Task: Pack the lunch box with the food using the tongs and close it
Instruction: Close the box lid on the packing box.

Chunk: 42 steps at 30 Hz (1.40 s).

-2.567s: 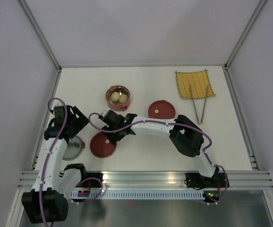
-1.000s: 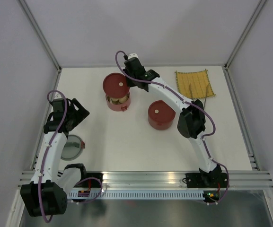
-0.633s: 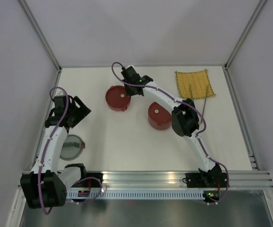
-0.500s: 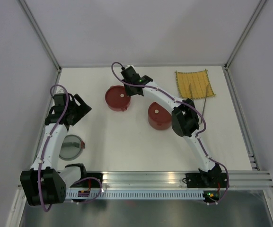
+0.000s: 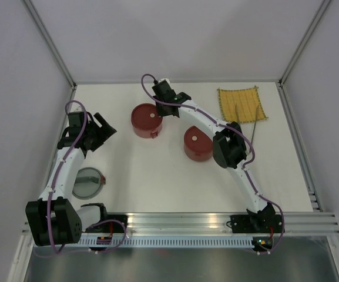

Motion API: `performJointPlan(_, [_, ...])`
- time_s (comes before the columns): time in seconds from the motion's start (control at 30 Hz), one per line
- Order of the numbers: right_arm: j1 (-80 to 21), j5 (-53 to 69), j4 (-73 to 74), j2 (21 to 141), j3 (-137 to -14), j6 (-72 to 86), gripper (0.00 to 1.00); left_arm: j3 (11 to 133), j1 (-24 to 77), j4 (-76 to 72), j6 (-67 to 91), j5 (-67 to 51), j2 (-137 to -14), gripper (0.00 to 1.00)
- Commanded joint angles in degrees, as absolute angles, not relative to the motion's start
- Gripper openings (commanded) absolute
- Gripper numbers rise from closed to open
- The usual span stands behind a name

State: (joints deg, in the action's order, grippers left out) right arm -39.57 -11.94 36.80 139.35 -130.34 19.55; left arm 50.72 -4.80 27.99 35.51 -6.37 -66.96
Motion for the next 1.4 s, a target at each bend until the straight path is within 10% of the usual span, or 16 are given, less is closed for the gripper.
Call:
performJointPlan(0.0, [-39.64,-13.18,35.51,141.06,-132.98,20.74,0.00,52.91,-5.10,25.22,33.66,-7.65,-67.06,0.84])
performJointPlan(0.5, [-39.55,-13.45,32.26,142.91,-133.59,22.33,0.02,53.87,-5.01,22.33,34.63,-10.46,-70.57,0.82])
performJointPlan(0.83, [-39.11,-8.97,35.24,140.19,-133.59,18.90,0.44,67.48,2.45,20.56,32.08,-3.52,-85.32,0.75])
performJointPlan(1.37, [-38.23,-8.09,35.16,140.71,-129.55,17.05,0.44,79.45,10.46,27.77,26.19,16.43,-110.82,0.69])
